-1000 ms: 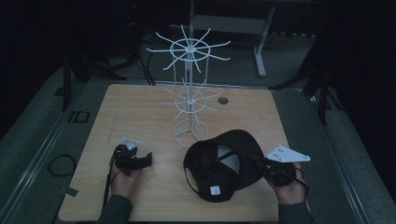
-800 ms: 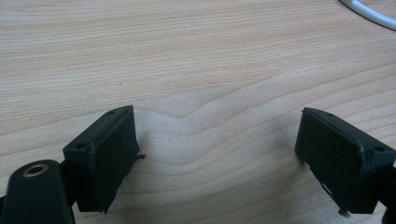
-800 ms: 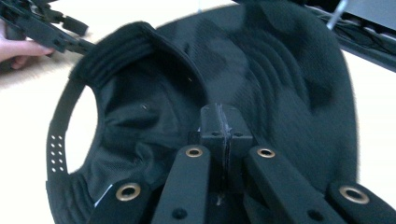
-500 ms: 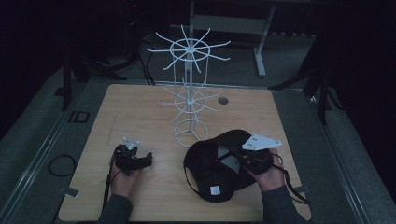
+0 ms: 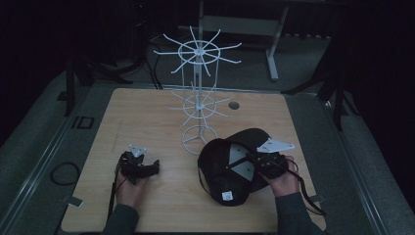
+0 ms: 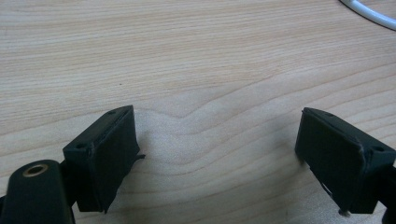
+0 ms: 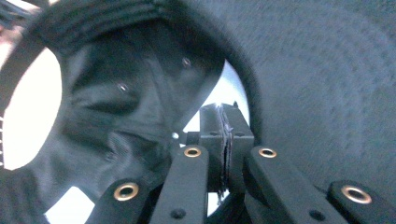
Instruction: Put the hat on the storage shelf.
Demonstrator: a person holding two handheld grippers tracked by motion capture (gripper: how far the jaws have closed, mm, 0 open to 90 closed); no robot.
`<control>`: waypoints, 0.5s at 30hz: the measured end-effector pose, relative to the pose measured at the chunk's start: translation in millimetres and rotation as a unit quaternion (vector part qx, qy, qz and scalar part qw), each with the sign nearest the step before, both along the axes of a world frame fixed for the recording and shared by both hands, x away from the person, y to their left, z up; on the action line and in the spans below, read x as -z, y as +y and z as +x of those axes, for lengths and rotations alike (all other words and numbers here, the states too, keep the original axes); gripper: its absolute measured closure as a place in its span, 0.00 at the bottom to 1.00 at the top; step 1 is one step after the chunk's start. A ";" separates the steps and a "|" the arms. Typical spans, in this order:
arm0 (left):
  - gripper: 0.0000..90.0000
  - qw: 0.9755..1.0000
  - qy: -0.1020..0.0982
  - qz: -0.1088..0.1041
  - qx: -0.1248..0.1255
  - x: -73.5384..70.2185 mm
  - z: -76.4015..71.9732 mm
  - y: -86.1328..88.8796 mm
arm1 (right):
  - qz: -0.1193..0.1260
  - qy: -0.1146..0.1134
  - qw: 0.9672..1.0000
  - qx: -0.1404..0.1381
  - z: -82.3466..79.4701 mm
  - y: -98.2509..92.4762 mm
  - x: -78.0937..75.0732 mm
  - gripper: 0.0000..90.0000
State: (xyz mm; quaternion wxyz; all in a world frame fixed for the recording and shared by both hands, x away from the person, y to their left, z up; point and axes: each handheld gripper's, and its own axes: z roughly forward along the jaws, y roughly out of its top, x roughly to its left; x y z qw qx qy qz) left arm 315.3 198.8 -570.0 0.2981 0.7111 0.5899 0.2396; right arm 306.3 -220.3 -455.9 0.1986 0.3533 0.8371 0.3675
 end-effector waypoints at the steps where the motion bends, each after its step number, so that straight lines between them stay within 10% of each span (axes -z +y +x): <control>1: 0.15 1.000 0.000 0.000 0.000 0.0 0.0 0.0 | 0.001 0.006 1.000 0.006 1.7 -2.4 2.6 0.98; 15: 0.15 1.000 0.000 0.000 0.000 0.0 0.0 0.0 | 0.034 0.023 0.998 0.038 4.7 -30.2 10.2 0.87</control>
